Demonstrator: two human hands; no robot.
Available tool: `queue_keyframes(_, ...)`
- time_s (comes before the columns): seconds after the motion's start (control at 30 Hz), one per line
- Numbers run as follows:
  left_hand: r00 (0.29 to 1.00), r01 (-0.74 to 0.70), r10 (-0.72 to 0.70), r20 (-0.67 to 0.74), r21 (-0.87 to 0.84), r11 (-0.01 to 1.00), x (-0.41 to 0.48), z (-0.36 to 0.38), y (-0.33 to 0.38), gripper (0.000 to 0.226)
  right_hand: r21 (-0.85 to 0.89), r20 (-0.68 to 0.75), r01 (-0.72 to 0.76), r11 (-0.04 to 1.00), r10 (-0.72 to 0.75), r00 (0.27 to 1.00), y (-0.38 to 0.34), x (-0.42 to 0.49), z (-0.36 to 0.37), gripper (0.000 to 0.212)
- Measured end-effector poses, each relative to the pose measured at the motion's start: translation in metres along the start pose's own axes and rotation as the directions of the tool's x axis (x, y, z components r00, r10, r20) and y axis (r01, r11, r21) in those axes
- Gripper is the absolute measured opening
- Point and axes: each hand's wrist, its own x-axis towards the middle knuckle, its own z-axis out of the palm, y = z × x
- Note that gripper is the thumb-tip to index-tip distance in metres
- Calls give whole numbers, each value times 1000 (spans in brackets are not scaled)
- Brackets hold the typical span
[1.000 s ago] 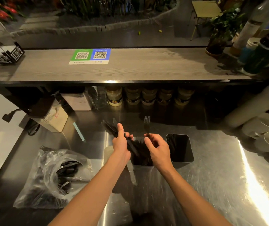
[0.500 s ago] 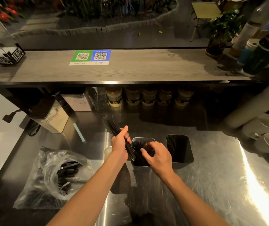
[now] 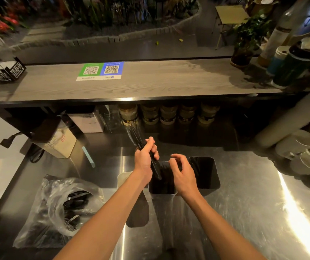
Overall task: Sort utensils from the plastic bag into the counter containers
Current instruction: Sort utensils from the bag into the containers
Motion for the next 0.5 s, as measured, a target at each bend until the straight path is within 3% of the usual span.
queue_keyframes(0.07, 1000, 1, -1, 14, -63, 998, -2, 17, 1, 12, 214, -9, -108, 971, 112, 994, -8, -3, 0, 26)
queue_keyframes(0.2, 998, -36, 38, 47, -42, 998, -7, 48, -8, 7, 573, 13, -247, 782, 292, 956, -17, -3, -7, 49)
queue_keyframes(0.27, 995, -51, 48, 82, 34, 998, -9, 59, -19, 7, 618, -3, -240, 748, 308, 951, -18, -2, -14, 47)
queue_keyframes(0.5, 982, 3, -32, 188, 150, 989, -18, 89, -42, 19, 588, -65, -179, 789, 267, 961, 0, -2, -38, 30)
